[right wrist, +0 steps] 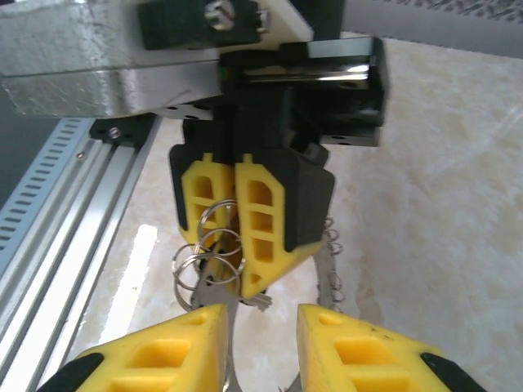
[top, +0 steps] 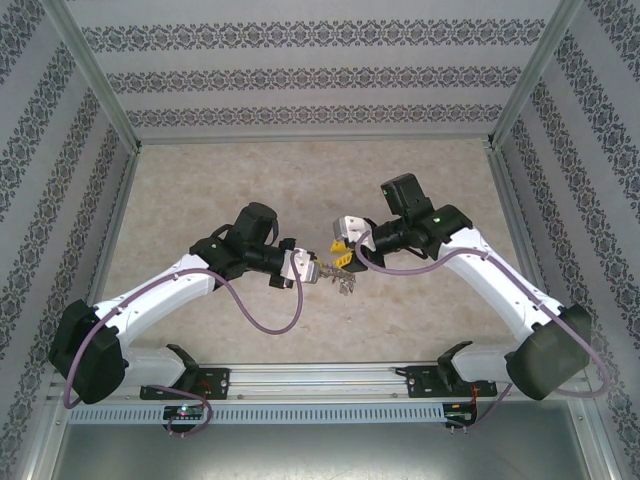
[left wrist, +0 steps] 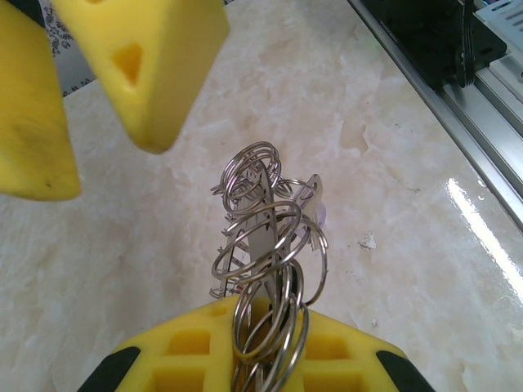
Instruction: Put the keys on the keyring
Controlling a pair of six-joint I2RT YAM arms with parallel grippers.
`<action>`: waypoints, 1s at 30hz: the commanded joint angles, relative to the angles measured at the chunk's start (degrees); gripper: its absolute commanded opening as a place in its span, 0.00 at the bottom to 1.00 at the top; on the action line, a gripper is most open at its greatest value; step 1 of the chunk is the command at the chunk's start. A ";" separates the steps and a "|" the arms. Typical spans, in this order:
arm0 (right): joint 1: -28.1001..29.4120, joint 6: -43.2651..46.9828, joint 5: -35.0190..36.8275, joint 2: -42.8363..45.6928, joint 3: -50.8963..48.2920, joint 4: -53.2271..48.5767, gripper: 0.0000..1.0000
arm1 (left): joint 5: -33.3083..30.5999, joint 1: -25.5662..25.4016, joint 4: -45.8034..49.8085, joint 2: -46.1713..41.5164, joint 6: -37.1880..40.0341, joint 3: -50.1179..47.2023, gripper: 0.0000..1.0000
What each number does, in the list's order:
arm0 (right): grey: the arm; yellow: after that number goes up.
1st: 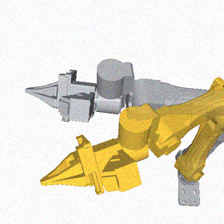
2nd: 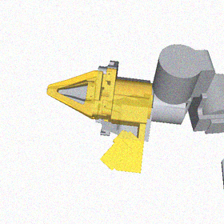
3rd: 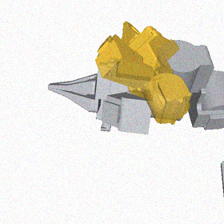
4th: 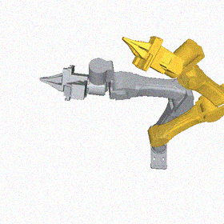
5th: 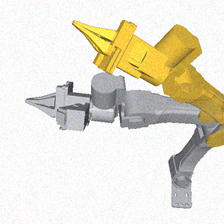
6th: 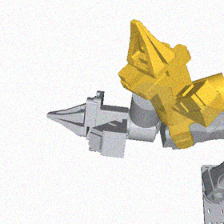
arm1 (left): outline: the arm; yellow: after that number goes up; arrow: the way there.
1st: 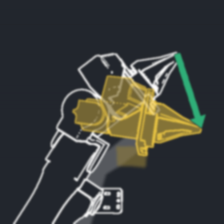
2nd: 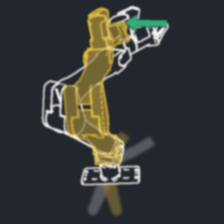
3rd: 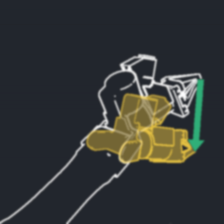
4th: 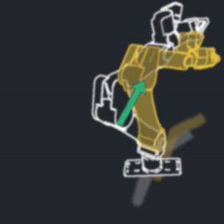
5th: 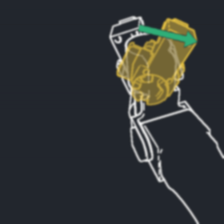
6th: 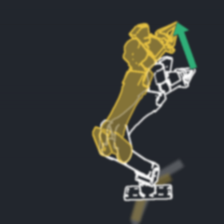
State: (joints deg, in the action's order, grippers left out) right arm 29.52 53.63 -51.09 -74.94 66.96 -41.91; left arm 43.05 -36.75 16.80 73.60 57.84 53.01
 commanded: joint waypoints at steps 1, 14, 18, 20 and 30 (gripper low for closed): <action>2.12 4.06 -0.97 -1.76 2.80 -6.85 0.29 | 1.41 -0.29 0.25 -0.75 2.78 2.57 0.00; 5.24 4.09 3.28 -4.89 6.14 -11.09 0.21 | 1.16 -0.29 1.92 -2.03 6.16 2.47 0.00; 6.44 4.29 3.96 -5.90 6.77 -12.12 0.20 | 1.32 -0.31 2.00 -2.65 6.92 2.34 0.00; 7.06 4.21 4.22 -6.40 6.78 -11.75 0.20 | 1.36 -0.28 1.93 -2.83 7.00 2.37 0.00; 6.98 4.58 7.06 -6.04 6.87 -9.83 0.19 | 3.04 -0.34 3.45 -2.85 9.03 2.37 0.00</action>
State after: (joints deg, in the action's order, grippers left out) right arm 36.53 56.18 -45.60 -80.95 72.44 -51.66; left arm 42.85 -36.75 20.25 72.69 64.29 53.49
